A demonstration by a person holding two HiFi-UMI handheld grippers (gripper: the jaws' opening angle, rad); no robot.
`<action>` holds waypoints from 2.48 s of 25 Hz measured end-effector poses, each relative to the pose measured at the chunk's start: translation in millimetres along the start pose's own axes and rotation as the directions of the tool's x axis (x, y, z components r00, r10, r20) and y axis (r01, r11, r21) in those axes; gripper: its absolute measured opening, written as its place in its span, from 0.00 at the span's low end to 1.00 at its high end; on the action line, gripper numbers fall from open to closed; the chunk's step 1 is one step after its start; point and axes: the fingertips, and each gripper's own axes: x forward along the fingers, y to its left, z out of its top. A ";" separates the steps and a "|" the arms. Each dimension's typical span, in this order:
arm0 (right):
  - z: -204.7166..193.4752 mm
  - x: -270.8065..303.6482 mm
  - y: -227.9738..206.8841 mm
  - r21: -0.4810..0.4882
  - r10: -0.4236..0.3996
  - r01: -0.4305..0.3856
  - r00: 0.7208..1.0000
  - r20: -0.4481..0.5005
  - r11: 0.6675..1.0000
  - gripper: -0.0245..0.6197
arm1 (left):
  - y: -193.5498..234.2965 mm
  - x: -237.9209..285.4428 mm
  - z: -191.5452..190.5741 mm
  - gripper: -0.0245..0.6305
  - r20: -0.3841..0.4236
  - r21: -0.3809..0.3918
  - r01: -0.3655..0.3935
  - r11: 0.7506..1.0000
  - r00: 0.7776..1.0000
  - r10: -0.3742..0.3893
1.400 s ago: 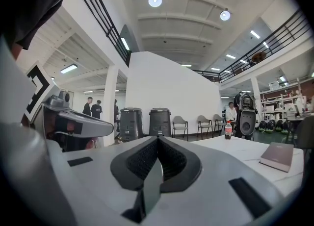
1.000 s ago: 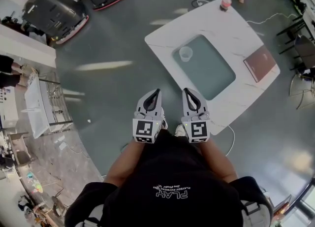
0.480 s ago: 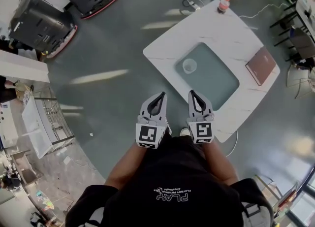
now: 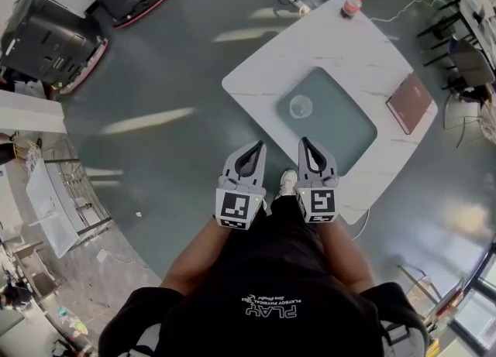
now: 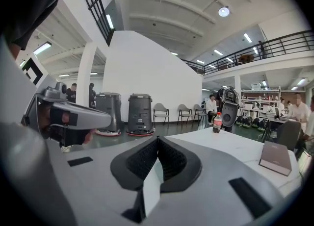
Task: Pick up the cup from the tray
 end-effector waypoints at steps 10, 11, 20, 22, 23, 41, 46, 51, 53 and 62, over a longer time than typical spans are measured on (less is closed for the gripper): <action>-24.1 23.2 -22.7 -0.028 0.010 -0.012 0.999 -0.050 1.000 0.05 | 10.5 14.0 10.3 0.04 0.015 -0.025 -0.054 0.998 0.998 0.054; -26.7 24.9 -23.5 -0.031 0.012 -0.014 0.998 -0.058 0.999 0.05 | 11.3 14.9 8.5 0.04 0.013 -0.026 -0.060 0.998 0.998 0.061; -46.6 36.2 -38.0 0.019 0.009 -0.007 0.996 -0.093 1.000 0.20 | 4.9 22.3 -16.2 0.04 -0.041 -0.034 -0.084 0.996 0.996 0.082; -52.4 42.2 -37.0 0.030 0.021 -0.018 0.994 -0.108 0.999 0.26 | 4.8 22.3 -19.1 0.04 -0.050 -0.032 -0.084 0.996 0.995 0.083; -55.3 45.0 -37.0 0.032 0.023 -0.020 0.993 -0.116 0.999 0.28 | 4.0 22.2 -20.1 0.04 -0.053 -0.030 -0.082 0.996 0.995 0.080; -110.8 122.7 -48.5 0.160 0.096 -0.053 0.958 -0.271 0.986 0.57 | 26.7 3.7 -29.4 0.04 -0.068 -0.050 -0.133 0.990 0.989 0.129; -112.1 134.9 -51.9 0.156 0.109 -0.067 0.954 -0.279 0.985 0.58 | 33.5 1.1 -33.3 0.04 -0.084 -0.048 -0.147 0.988 0.986 0.143; -110.2 143.1 -49.1 0.132 0.126 -0.092 0.953 -0.276 0.987 0.58 | 29.8 0.7 -34.2 0.04 -0.093 -0.044 -0.137 0.990 0.987 0.132; -107.8 143.1 -45.7 0.119 0.131 -0.102 0.953 -0.272 0.988 0.57 | 29.6 0.6 -33.9 0.04 -0.094 -0.043 -0.134 0.990 0.987 0.130; -84.7 132.3 -48.4 0.111 0.126 -0.102 0.964 -0.232 0.989 0.52 | 29.0 5.6 -31.8 0.04 -0.090 -0.035 -0.127 0.991 0.988 0.123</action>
